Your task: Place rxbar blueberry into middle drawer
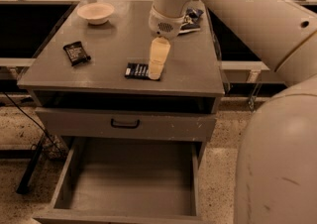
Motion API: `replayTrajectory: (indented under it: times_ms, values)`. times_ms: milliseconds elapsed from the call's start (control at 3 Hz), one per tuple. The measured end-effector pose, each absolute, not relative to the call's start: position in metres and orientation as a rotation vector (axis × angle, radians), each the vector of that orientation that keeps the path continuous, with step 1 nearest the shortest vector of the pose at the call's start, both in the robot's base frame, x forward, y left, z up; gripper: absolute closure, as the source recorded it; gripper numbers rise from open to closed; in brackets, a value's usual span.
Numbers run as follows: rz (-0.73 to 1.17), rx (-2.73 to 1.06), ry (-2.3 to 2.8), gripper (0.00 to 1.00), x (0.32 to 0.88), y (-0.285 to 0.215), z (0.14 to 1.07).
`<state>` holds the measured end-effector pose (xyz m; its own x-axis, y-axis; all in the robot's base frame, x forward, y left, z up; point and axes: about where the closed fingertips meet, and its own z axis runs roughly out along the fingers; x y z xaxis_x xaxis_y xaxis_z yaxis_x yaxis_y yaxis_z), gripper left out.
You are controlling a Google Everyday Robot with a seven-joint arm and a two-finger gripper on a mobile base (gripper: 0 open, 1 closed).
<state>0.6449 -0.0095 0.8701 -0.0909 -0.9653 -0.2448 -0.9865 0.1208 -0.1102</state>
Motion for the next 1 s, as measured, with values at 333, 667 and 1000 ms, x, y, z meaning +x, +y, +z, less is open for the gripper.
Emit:
replayTrajectory:
  times_ms: [333,667,1000]
  values:
    - [0.169,-1.926,2.180,0.00,0.6512,-0.0098,0.8439]
    - [0.168,-1.927,2.180,0.00,0.6513,-0.0097,0.8438]
    - [0.152,-1.927,2.195,0.00,0.6541,-0.0073,0.8413]
